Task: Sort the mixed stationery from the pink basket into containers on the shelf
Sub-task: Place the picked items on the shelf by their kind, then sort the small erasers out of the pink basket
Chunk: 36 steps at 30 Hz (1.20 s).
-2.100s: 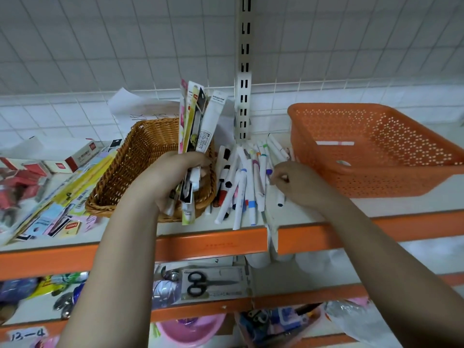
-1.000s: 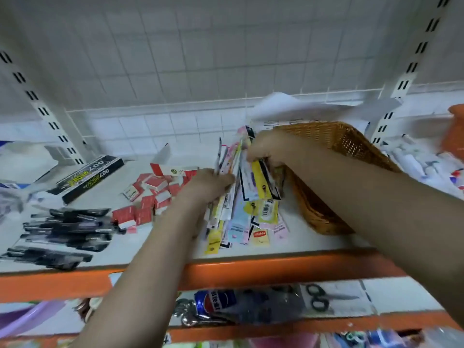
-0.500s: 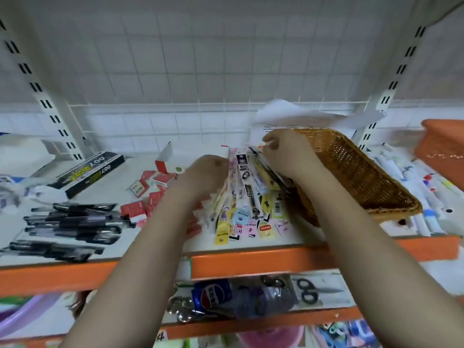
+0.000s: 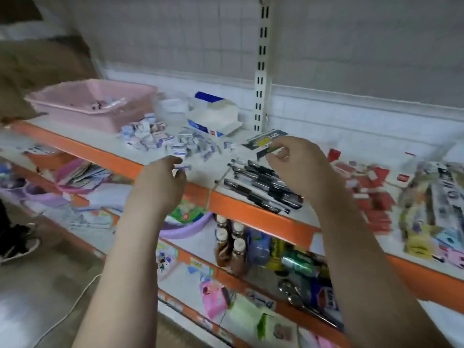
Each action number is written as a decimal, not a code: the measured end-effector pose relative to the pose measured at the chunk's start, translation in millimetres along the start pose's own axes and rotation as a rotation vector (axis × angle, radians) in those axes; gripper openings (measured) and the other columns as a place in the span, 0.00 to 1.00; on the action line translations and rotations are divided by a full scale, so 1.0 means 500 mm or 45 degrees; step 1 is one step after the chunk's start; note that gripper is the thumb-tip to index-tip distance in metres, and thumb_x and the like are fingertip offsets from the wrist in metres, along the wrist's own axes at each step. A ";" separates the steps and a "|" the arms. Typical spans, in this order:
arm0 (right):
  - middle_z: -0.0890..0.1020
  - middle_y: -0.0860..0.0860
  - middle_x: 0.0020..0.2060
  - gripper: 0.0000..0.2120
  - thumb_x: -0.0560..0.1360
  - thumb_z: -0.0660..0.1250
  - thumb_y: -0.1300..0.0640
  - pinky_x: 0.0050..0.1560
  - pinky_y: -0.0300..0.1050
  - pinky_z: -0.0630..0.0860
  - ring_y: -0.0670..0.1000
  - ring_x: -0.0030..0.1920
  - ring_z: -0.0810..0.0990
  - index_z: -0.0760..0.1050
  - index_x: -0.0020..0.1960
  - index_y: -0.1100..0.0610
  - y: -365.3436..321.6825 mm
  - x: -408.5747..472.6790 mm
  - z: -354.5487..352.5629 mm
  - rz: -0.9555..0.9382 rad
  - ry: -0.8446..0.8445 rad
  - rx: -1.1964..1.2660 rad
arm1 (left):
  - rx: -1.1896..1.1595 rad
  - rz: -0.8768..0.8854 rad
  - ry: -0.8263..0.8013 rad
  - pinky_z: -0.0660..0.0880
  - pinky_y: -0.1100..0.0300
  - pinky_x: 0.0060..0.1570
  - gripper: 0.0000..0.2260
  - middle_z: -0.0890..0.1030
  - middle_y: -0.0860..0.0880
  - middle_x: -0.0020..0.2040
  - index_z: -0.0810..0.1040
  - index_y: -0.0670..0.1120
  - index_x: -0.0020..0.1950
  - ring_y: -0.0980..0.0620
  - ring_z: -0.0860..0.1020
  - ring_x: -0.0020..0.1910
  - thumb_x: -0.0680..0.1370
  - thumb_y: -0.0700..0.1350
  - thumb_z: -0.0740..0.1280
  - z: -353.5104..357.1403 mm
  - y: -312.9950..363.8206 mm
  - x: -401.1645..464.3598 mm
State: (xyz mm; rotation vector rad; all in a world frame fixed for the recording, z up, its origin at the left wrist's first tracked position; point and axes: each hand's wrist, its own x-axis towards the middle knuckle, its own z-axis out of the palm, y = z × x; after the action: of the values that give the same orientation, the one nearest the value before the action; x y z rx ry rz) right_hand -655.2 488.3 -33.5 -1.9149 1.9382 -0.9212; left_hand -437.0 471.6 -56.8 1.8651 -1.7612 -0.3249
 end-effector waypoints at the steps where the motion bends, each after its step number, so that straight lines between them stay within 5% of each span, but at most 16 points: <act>1: 0.79 0.51 0.56 0.15 0.78 0.63 0.52 0.54 0.44 0.72 0.51 0.53 0.77 0.74 0.64 0.53 -0.035 0.012 0.037 -0.009 -0.047 -0.036 | 0.021 -0.016 0.019 0.67 0.57 0.56 0.16 0.77 0.42 0.63 0.73 0.45 0.67 0.43 0.74 0.62 0.80 0.42 0.60 -0.025 -0.048 0.013; 10: 0.76 0.57 0.63 0.19 0.78 0.64 0.53 0.58 0.48 0.72 0.57 0.59 0.76 0.72 0.67 0.58 -0.346 0.151 0.339 0.051 -0.158 -0.039 | 0.189 0.046 -0.045 0.70 0.57 0.52 0.16 0.77 0.43 0.62 0.72 0.46 0.68 0.44 0.76 0.58 0.80 0.44 0.61 -0.237 -0.373 0.223; 19: 0.81 0.56 0.52 0.12 0.78 0.62 0.56 0.50 0.43 0.71 0.55 0.49 0.77 0.77 0.58 0.59 -0.529 0.409 0.528 -0.029 -0.016 -0.034 | 0.144 0.132 0.022 0.69 0.58 0.57 0.15 0.77 0.45 0.62 0.75 0.46 0.66 0.45 0.75 0.60 0.79 0.43 0.61 -0.306 -0.554 0.527; 23: 0.77 0.56 0.60 0.17 0.78 0.64 0.54 0.58 0.43 0.69 0.56 0.59 0.75 0.74 0.63 0.59 -0.602 0.555 0.588 -0.080 -0.065 -0.096 | 0.103 0.180 0.024 0.72 0.60 0.48 0.14 0.80 0.45 0.58 0.76 0.45 0.64 0.47 0.78 0.53 0.79 0.42 0.61 -0.331 -0.596 0.689; 29: 0.78 0.56 0.58 0.16 0.78 0.63 0.52 0.53 0.45 0.72 0.55 0.56 0.77 0.75 0.61 0.61 -0.671 0.695 0.670 0.050 -0.287 -0.326 | 0.398 0.213 -0.351 0.71 0.63 0.43 0.16 0.80 0.50 0.56 0.76 0.50 0.64 0.55 0.76 0.44 0.79 0.53 0.61 -0.326 -0.660 0.908; 32: 0.77 0.56 0.61 0.18 0.78 0.63 0.51 0.58 0.47 0.73 0.56 0.59 0.76 0.74 0.63 0.60 -0.684 0.745 0.702 0.166 -0.376 -0.483 | 0.520 0.385 -0.592 0.69 0.62 0.36 0.12 0.82 0.48 0.50 0.82 0.47 0.51 0.55 0.76 0.37 0.79 0.53 0.62 -0.304 -0.666 1.003; 34: 0.76 0.56 0.62 0.19 0.78 0.63 0.49 0.62 0.48 0.72 0.56 0.61 0.74 0.73 0.64 0.59 -0.684 0.758 0.712 0.253 -0.379 -0.580 | 0.593 0.537 -0.760 0.69 0.60 0.41 0.17 0.84 0.43 0.43 0.81 0.43 0.36 0.51 0.77 0.38 0.79 0.52 0.63 -0.281 -0.662 1.047; 36: 0.76 0.56 0.63 0.21 0.77 0.63 0.47 0.62 0.47 0.71 0.56 0.62 0.74 0.73 0.65 0.59 -0.679 0.752 0.717 0.324 -0.406 -0.669 | 0.743 0.645 -0.941 0.72 0.59 0.49 0.20 0.84 0.41 0.40 0.80 0.41 0.35 0.50 0.79 0.42 0.78 0.55 0.62 -0.265 -0.654 1.077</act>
State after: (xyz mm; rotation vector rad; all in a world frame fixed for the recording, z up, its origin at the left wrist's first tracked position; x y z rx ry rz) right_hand -206.4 60.4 -12.7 -1.8459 2.2918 -0.0234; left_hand -31.1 -26.6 -20.9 1.6550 -3.0177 -0.3501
